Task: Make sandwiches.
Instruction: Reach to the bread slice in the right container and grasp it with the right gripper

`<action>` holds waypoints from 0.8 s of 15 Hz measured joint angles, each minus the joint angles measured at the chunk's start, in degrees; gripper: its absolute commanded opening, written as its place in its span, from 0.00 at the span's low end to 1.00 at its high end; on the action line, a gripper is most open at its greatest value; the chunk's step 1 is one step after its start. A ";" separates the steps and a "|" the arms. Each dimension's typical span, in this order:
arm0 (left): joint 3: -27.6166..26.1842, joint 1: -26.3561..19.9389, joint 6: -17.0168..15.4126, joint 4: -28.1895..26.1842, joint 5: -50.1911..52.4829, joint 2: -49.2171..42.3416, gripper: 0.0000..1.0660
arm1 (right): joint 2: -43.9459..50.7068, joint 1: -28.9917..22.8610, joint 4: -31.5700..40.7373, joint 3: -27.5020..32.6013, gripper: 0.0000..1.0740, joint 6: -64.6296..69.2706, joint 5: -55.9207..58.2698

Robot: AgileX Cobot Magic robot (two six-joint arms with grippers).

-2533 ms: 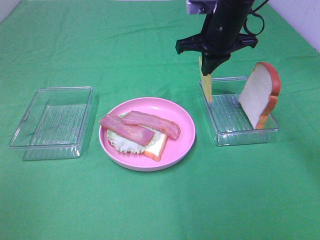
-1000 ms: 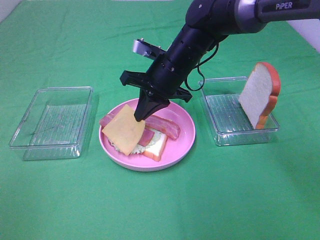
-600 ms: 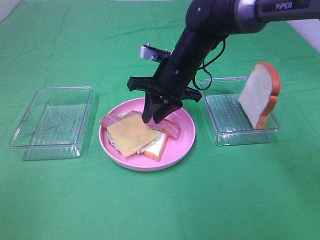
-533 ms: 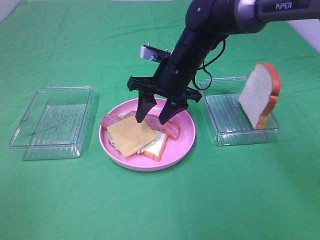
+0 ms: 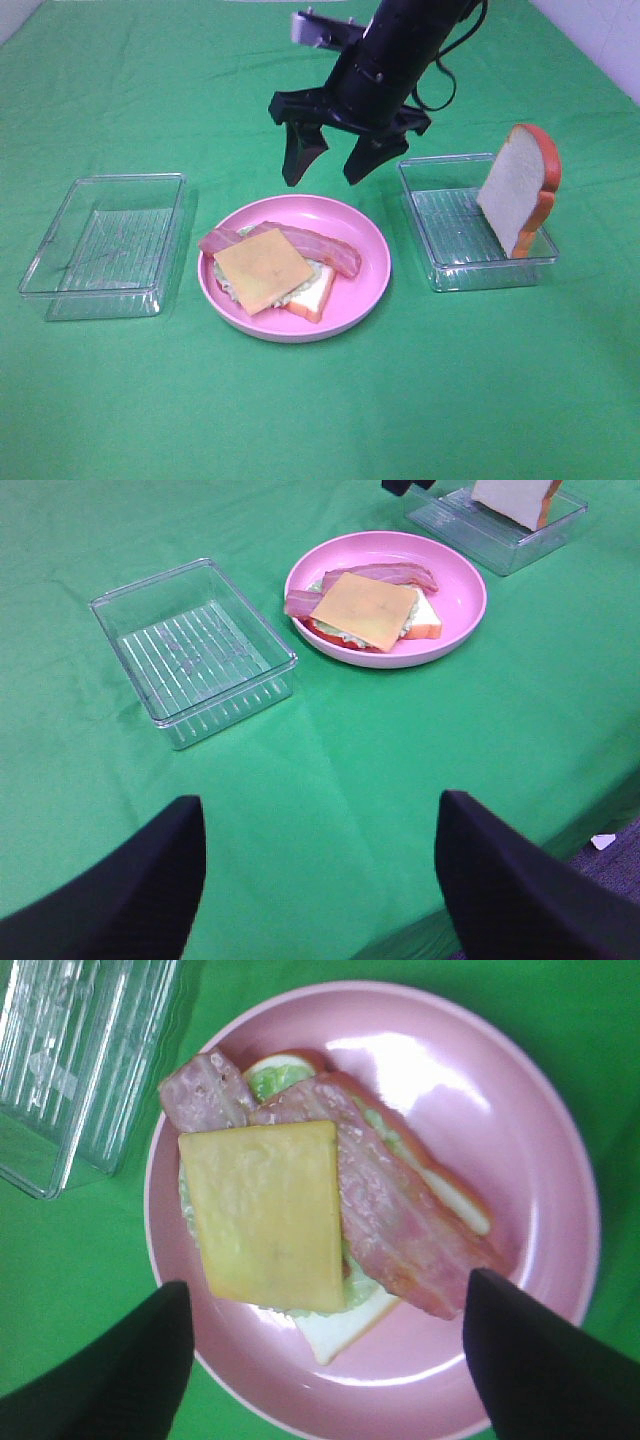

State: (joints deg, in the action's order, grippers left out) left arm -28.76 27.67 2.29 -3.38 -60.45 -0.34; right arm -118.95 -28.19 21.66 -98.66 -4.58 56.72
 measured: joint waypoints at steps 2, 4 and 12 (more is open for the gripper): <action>0.00 0.00 0.00 0.00 0.00 0.00 0.60 | 6.47 0.06 -7.79 0.00 0.67 2.98 0.11; 0.00 0.00 0.00 0.00 0.00 0.00 0.60 | 9.74 0.97 -14.27 0.00 0.68 6.30 0.11; 0.00 0.00 0.00 0.00 0.00 0.00 0.60 | 12.55 12.72 -24.35 0.00 0.71 10.43 6.25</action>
State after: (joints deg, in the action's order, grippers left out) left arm -28.76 27.67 2.29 -3.38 -60.45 -0.34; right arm -106.40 -15.47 -2.69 -98.66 5.84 62.97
